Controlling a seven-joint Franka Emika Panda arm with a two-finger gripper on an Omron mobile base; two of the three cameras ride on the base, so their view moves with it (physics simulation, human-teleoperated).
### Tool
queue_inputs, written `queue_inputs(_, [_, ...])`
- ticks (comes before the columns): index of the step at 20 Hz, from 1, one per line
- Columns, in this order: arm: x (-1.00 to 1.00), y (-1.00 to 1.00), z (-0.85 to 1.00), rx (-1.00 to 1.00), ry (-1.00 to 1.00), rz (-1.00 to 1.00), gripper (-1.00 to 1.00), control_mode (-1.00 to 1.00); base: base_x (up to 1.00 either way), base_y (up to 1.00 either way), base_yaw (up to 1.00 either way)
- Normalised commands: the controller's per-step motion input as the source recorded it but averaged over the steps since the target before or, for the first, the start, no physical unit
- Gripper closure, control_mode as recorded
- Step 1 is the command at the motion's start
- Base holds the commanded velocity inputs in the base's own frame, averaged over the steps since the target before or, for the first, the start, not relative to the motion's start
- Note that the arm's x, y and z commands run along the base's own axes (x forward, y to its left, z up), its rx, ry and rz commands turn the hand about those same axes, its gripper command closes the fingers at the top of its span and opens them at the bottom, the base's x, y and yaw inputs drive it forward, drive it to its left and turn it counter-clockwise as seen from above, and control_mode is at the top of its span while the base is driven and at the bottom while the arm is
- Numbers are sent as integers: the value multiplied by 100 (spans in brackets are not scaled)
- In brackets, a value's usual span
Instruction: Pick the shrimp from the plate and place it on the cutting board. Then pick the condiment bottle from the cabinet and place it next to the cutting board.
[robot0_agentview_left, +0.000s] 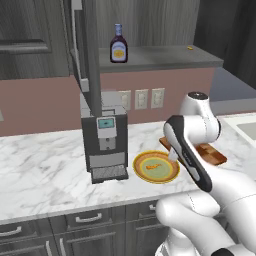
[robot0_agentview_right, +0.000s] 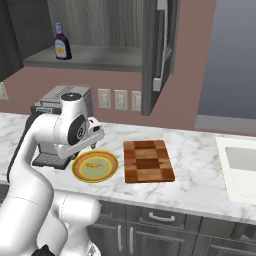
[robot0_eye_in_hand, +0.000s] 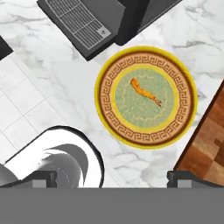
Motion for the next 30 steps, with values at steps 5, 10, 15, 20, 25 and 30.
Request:
queue_inputs(5, [16, 0, -22, 0, 0, 7, -100, -100, 0, 0, 0])
queue_inputs(10, [18, 0, -13, 0, 0, 4, -100, -100, 0, 0, 0])
queue_inputs(15, [11, 0, -3, 0, 0, 1, -100, -100, 0, 0, 0])
queue_inputs(20, [5, 3, -19, -1, 3, 4, -100, -100, 0, 0, 0])
queue_inputs(25, [10, 12, -26, -1, 4, 7, -100, -100, 0, 0, 0])
queue_inputs(30, [19, 10, -20, 0, 2, 8, -100, -100, 0, 0, 0])
